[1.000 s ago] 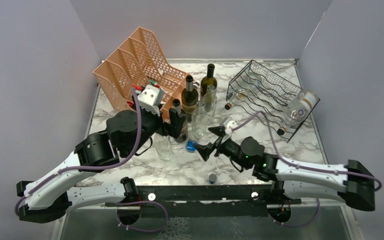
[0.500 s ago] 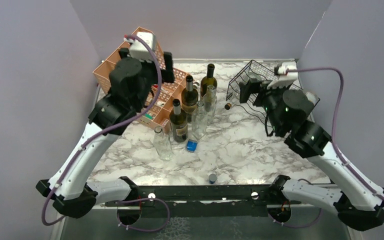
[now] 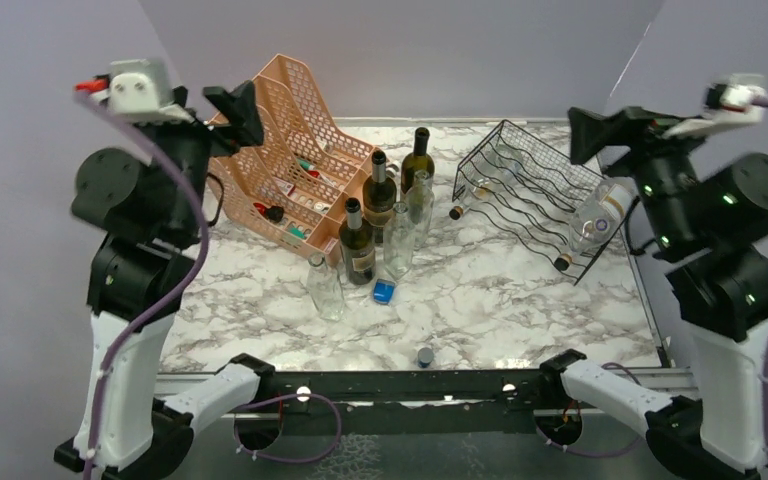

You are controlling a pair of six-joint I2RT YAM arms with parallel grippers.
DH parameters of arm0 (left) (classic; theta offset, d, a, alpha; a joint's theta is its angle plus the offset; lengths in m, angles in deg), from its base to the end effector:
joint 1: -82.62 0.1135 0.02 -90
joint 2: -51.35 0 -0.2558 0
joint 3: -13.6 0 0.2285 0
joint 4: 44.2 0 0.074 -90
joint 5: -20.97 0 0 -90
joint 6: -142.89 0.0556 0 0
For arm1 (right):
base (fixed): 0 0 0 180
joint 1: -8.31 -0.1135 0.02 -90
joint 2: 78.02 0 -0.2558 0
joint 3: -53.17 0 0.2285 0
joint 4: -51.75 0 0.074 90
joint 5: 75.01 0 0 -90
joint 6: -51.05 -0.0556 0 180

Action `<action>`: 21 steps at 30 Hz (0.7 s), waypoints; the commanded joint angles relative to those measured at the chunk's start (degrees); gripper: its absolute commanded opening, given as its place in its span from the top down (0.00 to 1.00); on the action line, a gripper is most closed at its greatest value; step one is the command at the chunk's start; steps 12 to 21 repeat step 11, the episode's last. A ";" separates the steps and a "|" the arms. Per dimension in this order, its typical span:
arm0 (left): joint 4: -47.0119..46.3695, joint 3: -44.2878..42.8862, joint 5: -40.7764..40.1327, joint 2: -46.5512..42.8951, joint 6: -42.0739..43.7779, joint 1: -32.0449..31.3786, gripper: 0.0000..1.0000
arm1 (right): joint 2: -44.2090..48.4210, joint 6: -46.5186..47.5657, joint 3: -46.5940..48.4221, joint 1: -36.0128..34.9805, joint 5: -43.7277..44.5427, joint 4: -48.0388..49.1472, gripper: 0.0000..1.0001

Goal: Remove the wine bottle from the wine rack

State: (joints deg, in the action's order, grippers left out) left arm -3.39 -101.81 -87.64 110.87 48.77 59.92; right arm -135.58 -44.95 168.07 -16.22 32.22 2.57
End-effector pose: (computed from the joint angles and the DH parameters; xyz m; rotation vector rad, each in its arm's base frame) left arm 0.1367 -0.0379 0.5561 -0.0642 1.3224 -0.1855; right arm 0.1268 0.0398 0.5398 0.0163 1.4385 0.2233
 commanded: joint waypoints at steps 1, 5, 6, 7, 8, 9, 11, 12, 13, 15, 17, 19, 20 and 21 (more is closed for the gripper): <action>-3.46 3.32 1.80 -4.03 -0.76 0.23 0.01 | 4.77 2.30 2.48 0.19 -3.51 -0.90 0.00; -3.79 4.54 2.72 -4.55 -0.54 0.24 0.01 | 5.98 2.61 2.67 0.19 -1.79 -0.63 0.00; -3.81 4.53 3.09 -4.41 -0.54 0.20 0.01 | 5.90 2.20 2.92 0.19 -1.09 -0.89 0.00; -3.80 4.48 3.40 -4.29 -0.58 0.22 0.01 | 6.00 2.00 2.93 0.19 -0.69 -0.92 0.01; -3.93 4.51 3.69 -4.26 -0.54 0.26 0.01 | 6.25 2.18 2.56 0.19 -1.02 -0.89 0.00; -4.09 4.47 3.95 -4.18 -0.53 0.22 0.01 | 6.82 3.23 1.54 0.19 -2.52 -0.60 0.00; -4.37 4.47 4.64 -4.16 -0.53 0.25 0.01 | 8.01 3.53 0.12 0.19 -3.81 0.75 0.00; -4.37 4.47 4.64 -4.16 -0.53 0.25 0.01 | 8.01 3.53 0.12 0.19 -3.81 0.75 0.00; -4.37 4.47 4.64 -4.16 -0.53 0.25 0.01 | 8.01 3.53 0.12 0.19 -3.81 0.75 0.00; -4.37 4.47 4.64 -4.16 -0.53 0.25 0.01 | 8.01 3.53 0.12 0.19 -3.81 0.75 0.00; -4.37 4.47 4.64 -4.16 -0.53 0.25 0.01 | 8.01 3.53 0.12 0.19 -3.81 0.75 0.00; -4.37 4.47 4.64 -4.16 -0.53 0.25 0.01 | 8.01 3.53 0.12 0.19 -3.81 0.75 0.00; -4.37 4.47 4.64 -4.16 -0.53 0.25 0.01 | 8.01 3.53 0.12 0.19 -3.81 0.75 0.00; -4.37 4.47 4.64 -4.16 -0.53 0.25 0.01 | 8.01 3.53 0.12 0.19 -3.81 0.75 0.00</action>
